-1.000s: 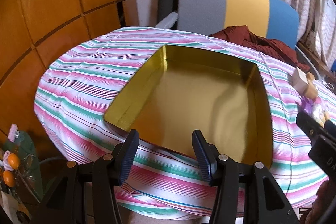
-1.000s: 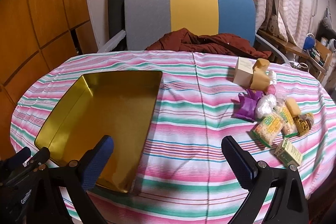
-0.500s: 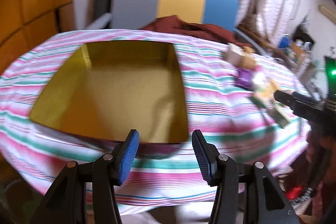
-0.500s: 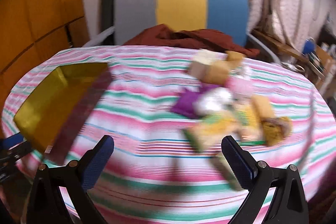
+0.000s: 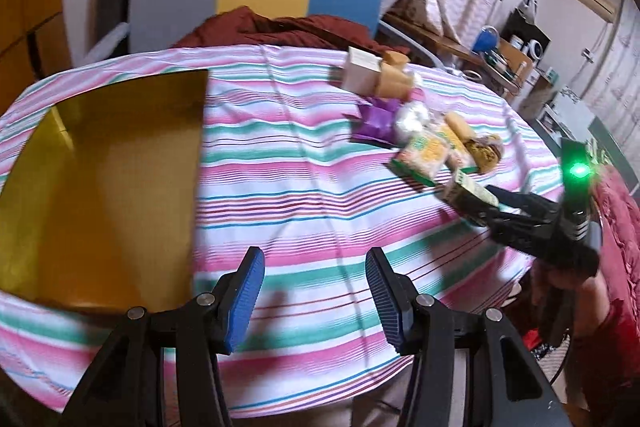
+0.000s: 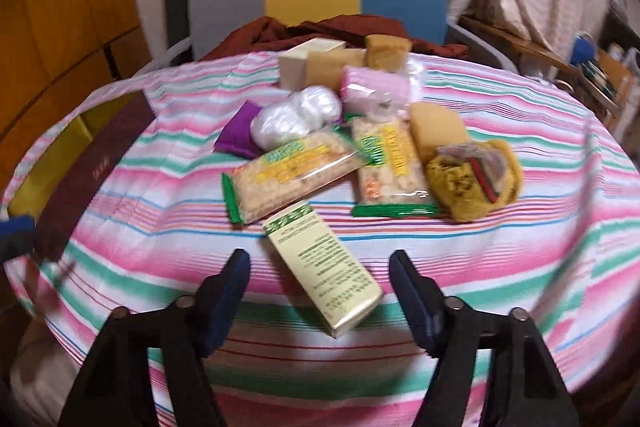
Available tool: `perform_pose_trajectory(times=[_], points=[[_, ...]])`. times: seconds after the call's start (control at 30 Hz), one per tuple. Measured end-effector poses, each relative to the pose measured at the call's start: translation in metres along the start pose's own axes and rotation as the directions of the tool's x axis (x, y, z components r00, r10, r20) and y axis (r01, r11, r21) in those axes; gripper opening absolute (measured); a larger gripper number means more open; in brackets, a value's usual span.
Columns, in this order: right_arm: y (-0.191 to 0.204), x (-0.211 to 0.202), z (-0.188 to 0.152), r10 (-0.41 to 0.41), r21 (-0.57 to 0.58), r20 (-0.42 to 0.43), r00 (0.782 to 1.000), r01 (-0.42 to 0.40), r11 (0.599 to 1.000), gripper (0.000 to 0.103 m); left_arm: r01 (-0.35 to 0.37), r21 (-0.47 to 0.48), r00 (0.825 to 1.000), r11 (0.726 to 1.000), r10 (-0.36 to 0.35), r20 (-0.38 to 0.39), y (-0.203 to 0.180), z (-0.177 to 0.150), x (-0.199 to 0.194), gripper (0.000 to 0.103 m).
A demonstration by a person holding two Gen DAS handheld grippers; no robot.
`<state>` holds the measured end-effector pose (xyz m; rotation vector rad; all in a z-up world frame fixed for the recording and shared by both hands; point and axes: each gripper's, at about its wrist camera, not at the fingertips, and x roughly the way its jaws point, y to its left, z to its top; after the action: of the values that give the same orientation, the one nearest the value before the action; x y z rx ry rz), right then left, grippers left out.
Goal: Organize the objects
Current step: 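Grasp the green-white juice carton with the right gripper while the left gripper grasps a WEIDAN cracker pack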
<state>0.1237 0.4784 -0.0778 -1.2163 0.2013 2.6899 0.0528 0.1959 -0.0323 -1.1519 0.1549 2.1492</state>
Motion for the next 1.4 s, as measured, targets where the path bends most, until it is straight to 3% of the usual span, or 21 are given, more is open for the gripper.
perform_pose_trajectory(times=[0.1, 0.17, 0.33, 0.43, 0.67, 0.93, 1.33, 1.4], points=[[-0.003, 0.009, -0.002, 0.017, 0.021, -0.005, 1.000, -0.017, 1.000, 0.055, 0.014, 0.045, 1.000, 0.999, -0.014, -0.009, -0.013, 0.007, 0.011, 0.053], [-0.006, 0.010, -0.003, 0.046, 0.049, 0.005, 0.999, -0.047, 0.998, 0.041, 0.016, 0.073, 1.000, 0.997, -0.016, -0.012, -0.020, 0.010, 0.018, 0.053], [-0.006, 0.014, -0.008, 0.059, 0.073, 0.018, 0.998, -0.060, 0.996, 0.031, 0.063, 0.103, 0.997, 0.993, -0.059, -0.041, -0.037, 0.026, 0.040, 0.053], [-0.013, 0.010, -0.009, 0.091, 0.117, 0.050, 0.995, -0.096, 0.988, 0.031, 0.114, 0.132, 0.993, 0.985, -0.109, -0.050, -0.047, 0.032, 0.053, 0.054], [-0.035, 0.004, -0.017, -0.005, 0.240, 0.049, 0.999, -0.007, 0.971, 0.031, 0.245, 0.169, 0.966, 0.955, -0.226, -0.123, -0.074, 0.051, 0.095, 0.054], [-0.041, 0.002, -0.022, -0.031, 0.258, 0.066, 0.997, 0.013, 0.966, 0.031, 0.236, 0.316, 0.971, 0.919, -0.210, -0.115, -0.108, 0.072, 0.132, 0.058], [-0.044, 0.002, -0.022, -0.014, 0.286, 0.068, 0.998, -0.006, 0.958, 0.032, 0.217, 0.350, 0.976, 0.911, -0.202, -0.078, -0.108, 0.076, 0.150, 0.060], [-0.044, 0.002, -0.022, -0.014, 0.285, 0.067, 0.998, -0.006, 0.958, 0.032, 0.218, 0.347, 0.976, 0.912, -0.192, -0.107, -0.109, 0.077, 0.157, 0.060]])
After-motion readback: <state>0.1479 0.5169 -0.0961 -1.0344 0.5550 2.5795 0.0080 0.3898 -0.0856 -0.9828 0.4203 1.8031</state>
